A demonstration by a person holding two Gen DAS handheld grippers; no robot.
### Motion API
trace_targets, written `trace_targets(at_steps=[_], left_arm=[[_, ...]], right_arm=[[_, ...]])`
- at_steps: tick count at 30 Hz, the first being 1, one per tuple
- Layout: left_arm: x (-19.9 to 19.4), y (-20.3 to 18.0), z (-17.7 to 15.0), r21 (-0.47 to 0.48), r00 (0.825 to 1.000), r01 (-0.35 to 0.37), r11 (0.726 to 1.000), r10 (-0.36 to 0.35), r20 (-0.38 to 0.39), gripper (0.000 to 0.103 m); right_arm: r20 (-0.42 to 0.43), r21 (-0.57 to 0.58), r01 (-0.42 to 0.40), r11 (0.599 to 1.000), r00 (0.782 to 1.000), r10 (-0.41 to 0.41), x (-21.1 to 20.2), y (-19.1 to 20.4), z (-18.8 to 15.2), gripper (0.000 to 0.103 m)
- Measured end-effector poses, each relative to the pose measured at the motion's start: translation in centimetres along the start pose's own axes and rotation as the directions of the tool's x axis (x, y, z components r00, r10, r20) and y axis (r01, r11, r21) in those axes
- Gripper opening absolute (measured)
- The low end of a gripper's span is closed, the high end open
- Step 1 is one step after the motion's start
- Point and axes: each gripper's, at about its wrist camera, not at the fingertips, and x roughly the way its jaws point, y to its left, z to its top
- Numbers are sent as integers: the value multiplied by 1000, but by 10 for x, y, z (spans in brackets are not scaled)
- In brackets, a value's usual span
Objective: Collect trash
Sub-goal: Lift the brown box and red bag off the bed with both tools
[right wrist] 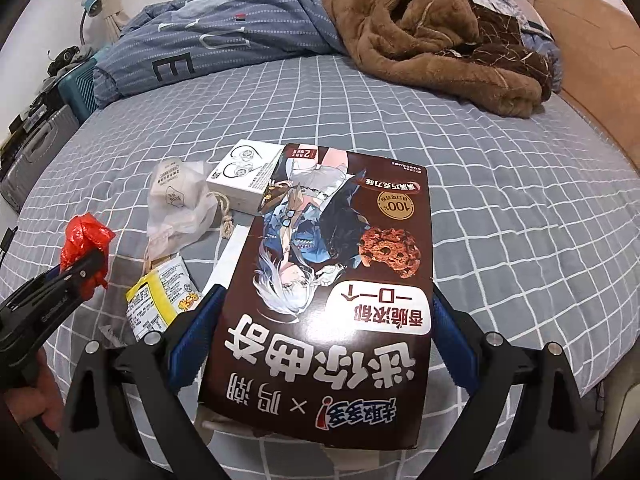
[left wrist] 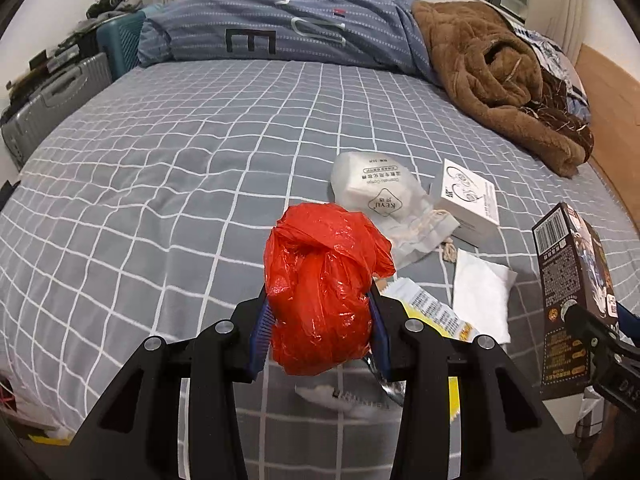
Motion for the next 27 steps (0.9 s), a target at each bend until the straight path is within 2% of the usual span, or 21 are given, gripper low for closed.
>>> trace_targets(at_steps=[13, 27], left_arm=[[-33, -8, -21, 33, 1000, 5, 999, -5, -1, 40], [-64, -11, -38, 21, 1000, 31, 999, -31, -6, 40]], right_arm=[[45, 6, -3, 1000, 999, 3, -35, -13, -12, 91], [89, 3, -36, 999, 995, 36, -68, -15, -21, 91]])
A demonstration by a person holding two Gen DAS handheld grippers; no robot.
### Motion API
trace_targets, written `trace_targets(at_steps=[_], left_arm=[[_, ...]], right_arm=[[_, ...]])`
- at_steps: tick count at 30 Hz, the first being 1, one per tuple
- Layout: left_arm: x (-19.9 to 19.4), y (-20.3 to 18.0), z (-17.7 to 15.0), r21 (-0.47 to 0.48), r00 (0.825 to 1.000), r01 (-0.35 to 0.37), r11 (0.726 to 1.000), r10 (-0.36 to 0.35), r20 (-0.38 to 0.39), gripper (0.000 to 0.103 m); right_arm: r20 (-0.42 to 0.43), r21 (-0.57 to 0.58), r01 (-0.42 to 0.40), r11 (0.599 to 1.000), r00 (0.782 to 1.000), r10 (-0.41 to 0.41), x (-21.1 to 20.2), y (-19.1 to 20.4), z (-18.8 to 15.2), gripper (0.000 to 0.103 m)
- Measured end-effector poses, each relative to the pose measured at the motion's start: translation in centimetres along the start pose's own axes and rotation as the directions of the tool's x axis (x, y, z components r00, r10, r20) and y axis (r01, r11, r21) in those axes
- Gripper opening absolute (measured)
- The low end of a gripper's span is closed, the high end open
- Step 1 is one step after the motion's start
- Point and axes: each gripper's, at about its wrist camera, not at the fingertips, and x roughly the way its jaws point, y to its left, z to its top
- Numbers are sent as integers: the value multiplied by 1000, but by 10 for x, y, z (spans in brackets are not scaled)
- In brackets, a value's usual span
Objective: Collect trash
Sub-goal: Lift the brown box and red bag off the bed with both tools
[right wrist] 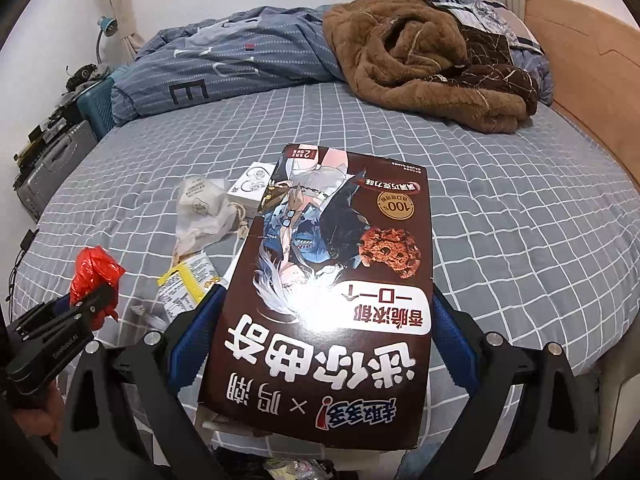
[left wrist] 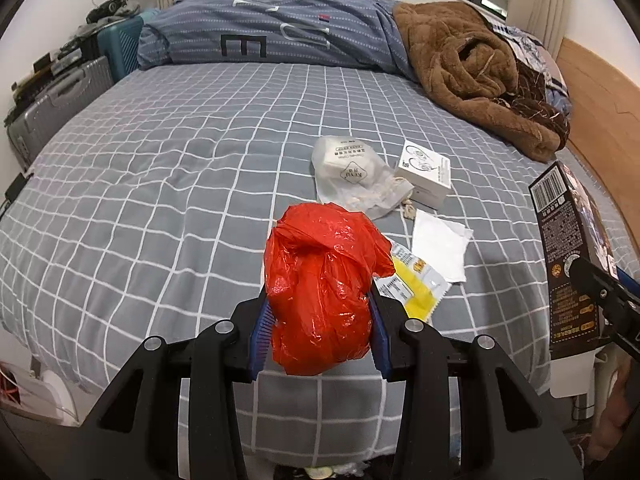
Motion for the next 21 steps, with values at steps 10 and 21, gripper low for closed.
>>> trace_targets(at_steps=[10, 21], left_arm=[[-26, -14, -28, 21, 999, 40, 999, -40, 4, 40], [-43, -25, -53, 42, 998, 66, 997, -66, 5, 40]], right_arm=[[26, -18, -20, 1000, 999, 20, -23, 0, -13, 91], [24, -25, -32, 999, 999, 32, -35, 0, -28, 91]])
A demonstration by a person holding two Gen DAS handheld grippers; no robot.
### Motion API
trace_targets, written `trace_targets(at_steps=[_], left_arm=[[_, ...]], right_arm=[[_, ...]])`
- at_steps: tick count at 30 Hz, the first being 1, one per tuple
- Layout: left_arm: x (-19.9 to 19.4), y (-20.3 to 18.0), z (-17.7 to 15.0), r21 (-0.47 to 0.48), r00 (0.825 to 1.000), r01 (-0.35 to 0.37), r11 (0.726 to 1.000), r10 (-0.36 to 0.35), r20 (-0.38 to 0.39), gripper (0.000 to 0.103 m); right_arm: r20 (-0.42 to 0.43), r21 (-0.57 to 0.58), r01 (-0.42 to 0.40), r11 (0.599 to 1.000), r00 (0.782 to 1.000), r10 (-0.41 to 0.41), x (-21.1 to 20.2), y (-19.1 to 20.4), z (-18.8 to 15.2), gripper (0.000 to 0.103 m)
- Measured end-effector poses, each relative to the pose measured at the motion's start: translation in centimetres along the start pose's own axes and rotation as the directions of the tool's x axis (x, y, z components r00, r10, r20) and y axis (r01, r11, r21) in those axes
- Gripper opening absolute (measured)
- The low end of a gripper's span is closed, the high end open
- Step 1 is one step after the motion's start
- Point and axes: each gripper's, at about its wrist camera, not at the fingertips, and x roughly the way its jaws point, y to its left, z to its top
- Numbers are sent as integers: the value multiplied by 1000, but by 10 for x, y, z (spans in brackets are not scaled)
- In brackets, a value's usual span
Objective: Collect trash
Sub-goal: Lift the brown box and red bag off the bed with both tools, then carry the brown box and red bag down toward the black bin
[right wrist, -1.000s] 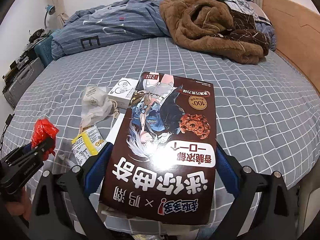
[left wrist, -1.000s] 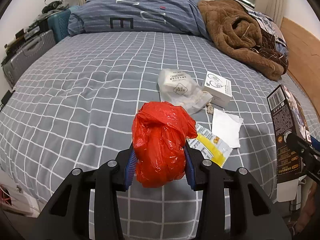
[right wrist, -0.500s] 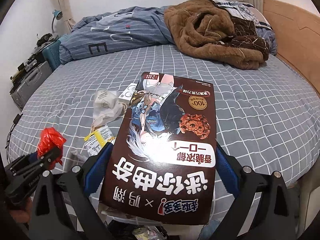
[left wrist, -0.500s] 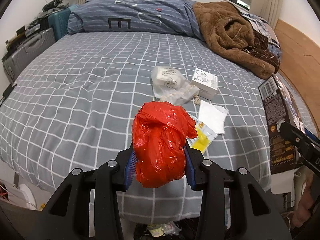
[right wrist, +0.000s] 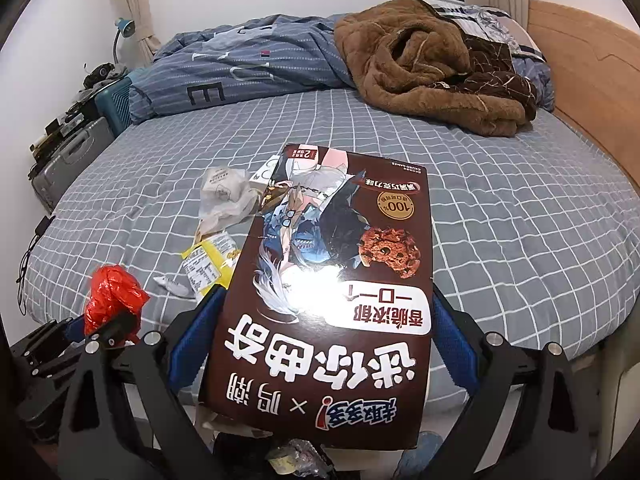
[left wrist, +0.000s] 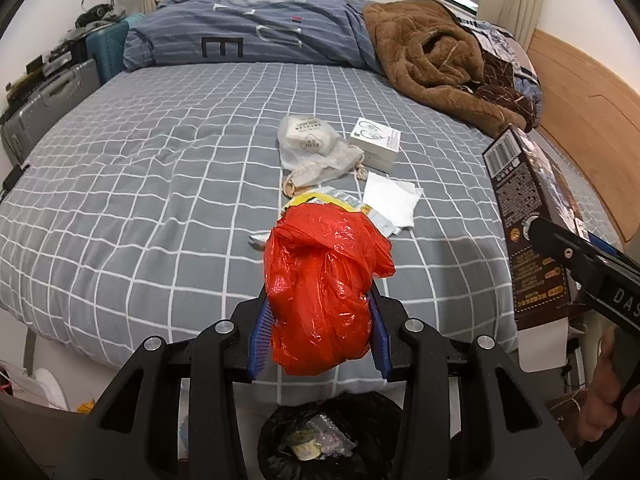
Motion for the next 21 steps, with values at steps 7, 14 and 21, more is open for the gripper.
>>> trace_targets(at_steps=[7, 14, 21], left_arm=[[-10, -7, -8, 12, 1000, 11, 1000, -11, 11, 40], [-15, -9, -17, 17, 1000, 15, 1000, -16, 6, 40], [-25, -13, -27, 21, 1000, 20, 1000, -20, 9, 40]], right_arm=[[5, -4, -4, 1000, 1000, 4, -8, 1, -8, 91], [18, -32, 7, 999, 1000, -7, -14, 7, -14, 92], [18, -38, -3, 999, 1000, 4, -22, 9, -24, 91]])
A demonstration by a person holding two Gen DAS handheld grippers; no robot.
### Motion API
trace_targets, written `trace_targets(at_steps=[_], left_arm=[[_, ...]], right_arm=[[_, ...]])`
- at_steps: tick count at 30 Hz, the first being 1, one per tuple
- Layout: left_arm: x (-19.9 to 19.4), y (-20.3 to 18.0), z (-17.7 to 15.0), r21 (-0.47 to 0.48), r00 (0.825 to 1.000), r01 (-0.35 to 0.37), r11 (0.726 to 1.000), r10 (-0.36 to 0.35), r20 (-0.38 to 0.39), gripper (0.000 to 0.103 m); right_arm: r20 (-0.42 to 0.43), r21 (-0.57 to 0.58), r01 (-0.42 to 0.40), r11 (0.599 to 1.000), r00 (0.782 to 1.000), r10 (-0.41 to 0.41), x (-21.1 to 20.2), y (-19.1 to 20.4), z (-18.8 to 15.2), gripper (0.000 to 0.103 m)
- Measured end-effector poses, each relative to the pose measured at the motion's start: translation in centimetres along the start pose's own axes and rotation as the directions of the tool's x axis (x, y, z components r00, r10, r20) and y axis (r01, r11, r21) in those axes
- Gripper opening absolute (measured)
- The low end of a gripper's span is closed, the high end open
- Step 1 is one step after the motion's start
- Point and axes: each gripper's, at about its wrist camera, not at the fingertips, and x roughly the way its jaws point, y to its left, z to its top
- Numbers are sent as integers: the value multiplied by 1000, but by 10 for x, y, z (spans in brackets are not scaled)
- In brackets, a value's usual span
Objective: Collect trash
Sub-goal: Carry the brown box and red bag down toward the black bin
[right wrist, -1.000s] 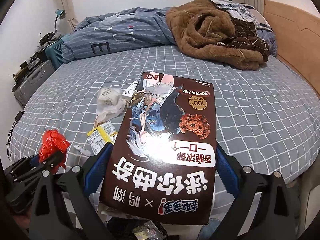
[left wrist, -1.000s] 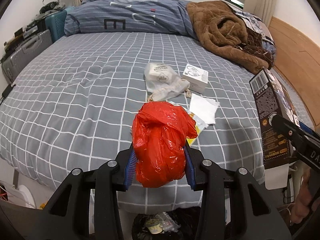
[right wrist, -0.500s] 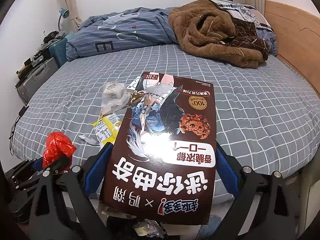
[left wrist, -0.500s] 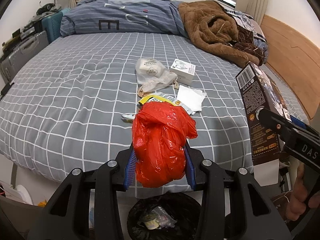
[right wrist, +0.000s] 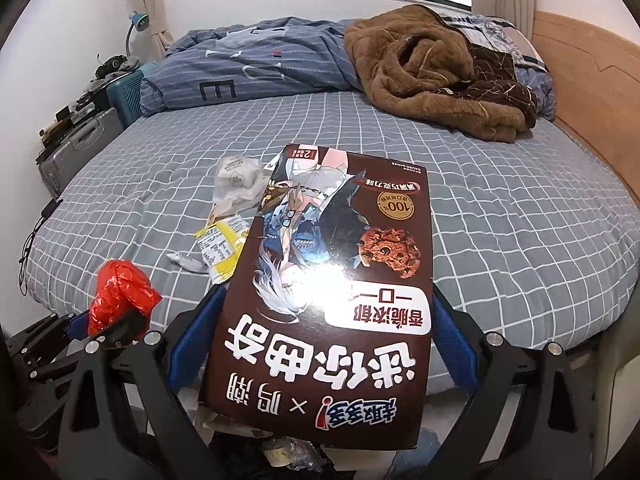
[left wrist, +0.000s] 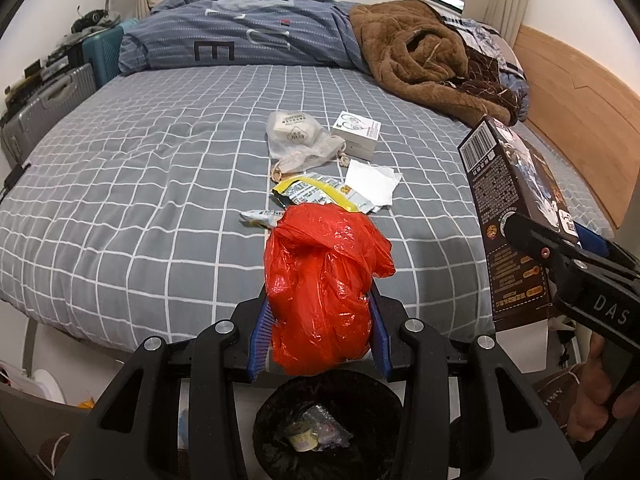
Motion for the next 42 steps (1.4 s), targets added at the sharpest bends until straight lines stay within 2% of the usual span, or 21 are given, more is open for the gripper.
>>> trace_targets(at_steps=[7, 25, 42], left_arm=[[-8, -2, -12, 4, 1000, 0, 1000, 0, 4, 40], [-25, 1, -59, -10, 999, -5, 1000, 5, -48, 40], [-37, -2, -97, 5, 995, 4, 1000, -3, -101, 40]], right_arm=[[-8, -1, -9, 1000, 1000, 9, -7, 1, -15, 91], [-49, -13, -15, 1000, 999, 14, -28, 5, -63, 91], [-140, -38, -25, 999, 990, 19, -30, 14, -112, 91]])
